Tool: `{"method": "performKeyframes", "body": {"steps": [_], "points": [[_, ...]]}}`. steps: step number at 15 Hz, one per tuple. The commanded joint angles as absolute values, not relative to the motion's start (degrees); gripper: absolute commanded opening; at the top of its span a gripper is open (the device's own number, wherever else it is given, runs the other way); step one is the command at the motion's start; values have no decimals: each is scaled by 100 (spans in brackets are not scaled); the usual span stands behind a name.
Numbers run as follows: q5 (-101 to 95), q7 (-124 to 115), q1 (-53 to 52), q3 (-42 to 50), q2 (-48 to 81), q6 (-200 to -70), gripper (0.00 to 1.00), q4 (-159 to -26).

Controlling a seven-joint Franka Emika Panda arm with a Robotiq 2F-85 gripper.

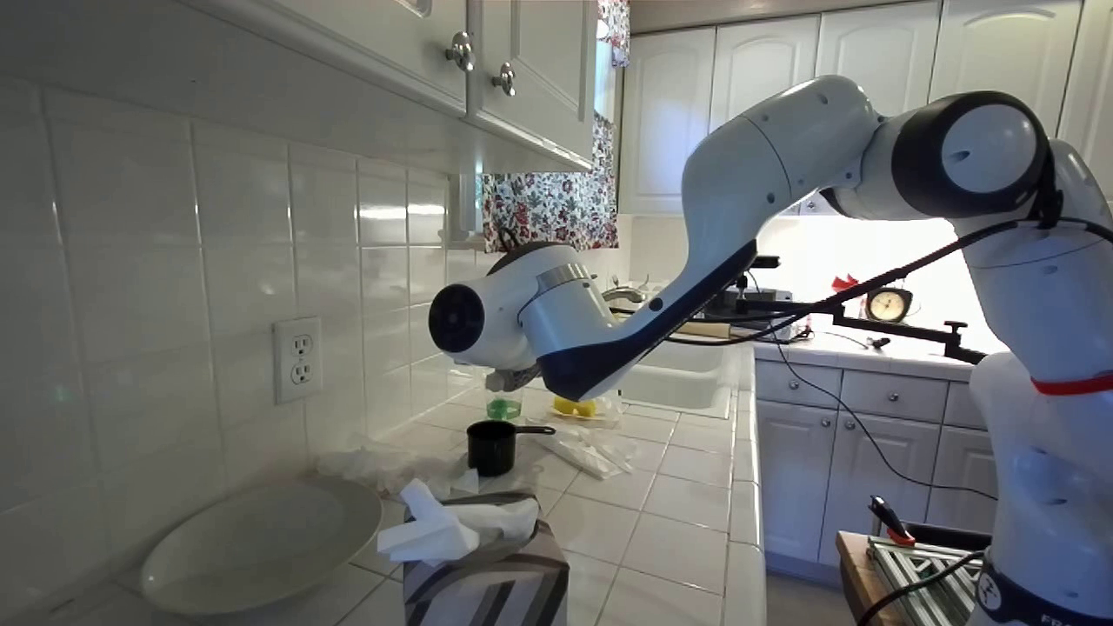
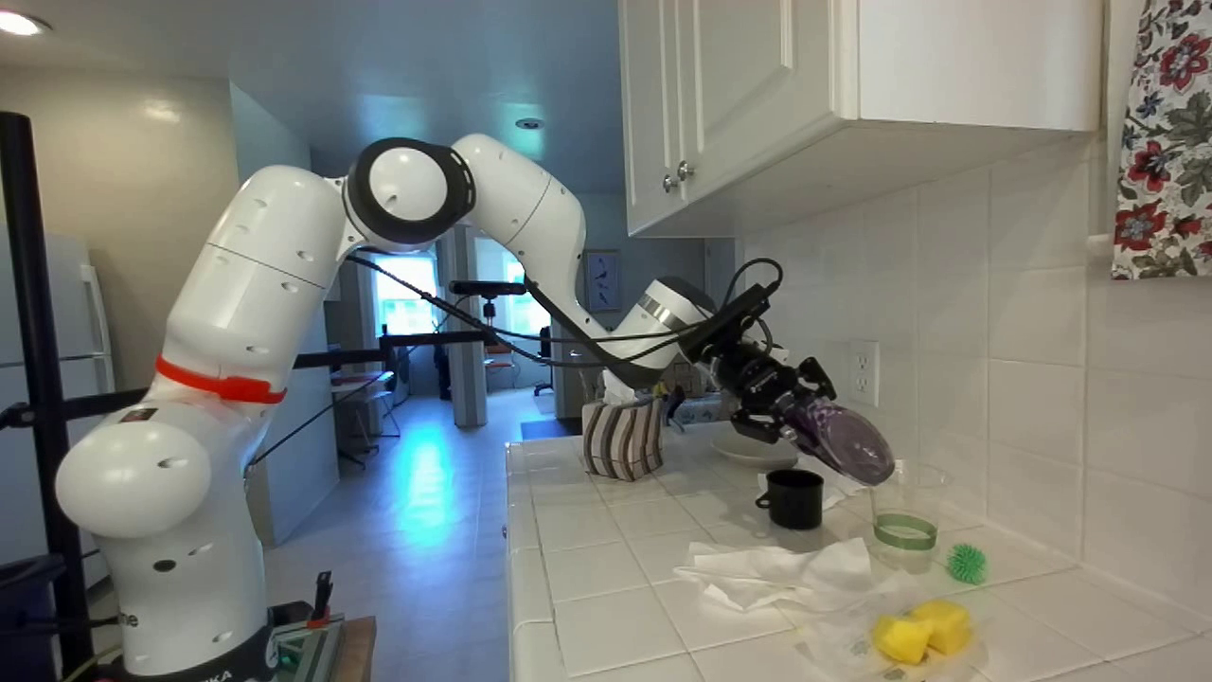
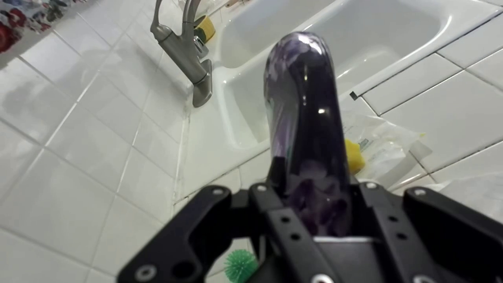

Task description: Pick up the bottle, then pour some of its contents into the cup

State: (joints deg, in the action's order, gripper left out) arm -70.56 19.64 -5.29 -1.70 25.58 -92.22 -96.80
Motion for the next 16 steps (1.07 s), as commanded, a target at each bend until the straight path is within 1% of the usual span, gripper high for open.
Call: {"method": "performKeyframes", "body": {"steps": [1,16], "points": [[-7213,1896,-523,-206,2553,-9113,8,-9649],[-6877,1209,-429,-308,2271,-9414,8,-9934]]}}
